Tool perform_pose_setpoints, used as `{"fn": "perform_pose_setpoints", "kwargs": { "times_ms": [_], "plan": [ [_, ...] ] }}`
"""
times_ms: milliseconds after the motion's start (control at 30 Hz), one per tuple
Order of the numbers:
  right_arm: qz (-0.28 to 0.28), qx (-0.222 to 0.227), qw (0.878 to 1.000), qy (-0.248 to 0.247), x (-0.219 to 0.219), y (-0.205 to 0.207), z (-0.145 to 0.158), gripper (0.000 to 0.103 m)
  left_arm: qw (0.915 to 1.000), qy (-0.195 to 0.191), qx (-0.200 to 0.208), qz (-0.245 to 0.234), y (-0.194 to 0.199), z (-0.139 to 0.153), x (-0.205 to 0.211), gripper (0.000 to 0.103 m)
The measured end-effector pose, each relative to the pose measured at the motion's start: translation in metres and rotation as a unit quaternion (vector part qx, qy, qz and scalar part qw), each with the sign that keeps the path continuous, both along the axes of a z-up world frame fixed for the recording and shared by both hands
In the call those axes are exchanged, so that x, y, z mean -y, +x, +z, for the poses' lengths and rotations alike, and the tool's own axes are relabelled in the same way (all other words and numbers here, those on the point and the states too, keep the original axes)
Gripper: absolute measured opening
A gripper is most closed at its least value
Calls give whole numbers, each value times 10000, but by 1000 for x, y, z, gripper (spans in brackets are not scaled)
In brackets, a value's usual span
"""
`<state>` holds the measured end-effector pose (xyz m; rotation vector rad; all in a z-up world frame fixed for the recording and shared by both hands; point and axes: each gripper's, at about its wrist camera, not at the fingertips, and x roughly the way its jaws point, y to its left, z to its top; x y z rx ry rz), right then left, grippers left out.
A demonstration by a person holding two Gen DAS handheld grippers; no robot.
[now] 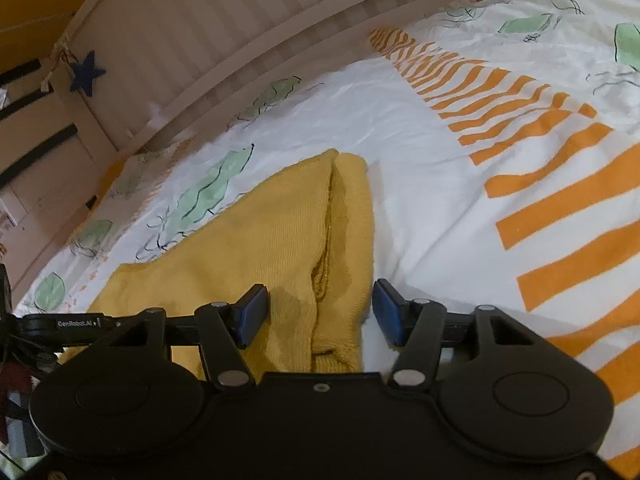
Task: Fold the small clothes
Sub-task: 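Press the folded flap flat with the open right gripper, then close the right gripper on the sweater's folded edge and lift it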
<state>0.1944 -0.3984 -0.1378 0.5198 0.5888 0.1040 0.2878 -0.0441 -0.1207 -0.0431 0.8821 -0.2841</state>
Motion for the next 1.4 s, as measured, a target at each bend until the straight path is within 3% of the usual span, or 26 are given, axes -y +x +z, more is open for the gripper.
{"fn": "perform_pose_setpoints", "kwargs": {
  "times_ms": [233, 333, 400, 567, 633, 733, 800, 933, 1100, 1200, 1267, 1400],
  "plan": [
    [62, -236, 9997, -70, -3, 6, 7, 65, 9999, -98, 11, -56, 0, 0, -4, 39],
    [250, -439, 9987, 66, 1, 16, 12, 77, 9999, -98, 22, -76, 0, 1, -4, 39],
    [529, -569, 9970, 64, -1, 26, 16, 95, 9999, -101, 38, -101, 0, 3, -3, 38],
    [1121, -725, 9905, -331, -15, 45, 22, 98, 9995, -206, -154, -176, 9, 16, -3, 37],
    [1104, -667, 9915, -163, -11, 45, 20, 96, 9986, -474, -180, -167, 15, 22, -4, 37],
    [1066, -703, 9917, 136, -2, 47, 21, 83, 9979, -626, -108, -159, 25, 27, 5, 37],
    [1027, -735, 9915, 321, 5, 48, 21, 72, 9982, -536, -82, -240, 32, 26, 17, 37],
    [827, -780, 9909, 725, 16, 51, 17, 61, 9995, -168, -30, -265, 39, 11, 37, 38],
    [854, -777, 9919, 527, 12, 53, 18, 54, 9994, -23, -37, -336, 36, 18, 36, 38],
    [890, -787, 9916, 510, 11, 53, 18, 30, 9996, -138, -94, -224, 24, 32, 17, 38],
    [897, -783, 9913, 558, 11, 53, 18, 28, 9996, -223, -78, -175, 13, 41, 0, 38],
    [873, -716, 9934, 193, 2, 50, 28, 26, 9999, -121, -45, -108, -10, 56, -39, 38]
  ]
}}
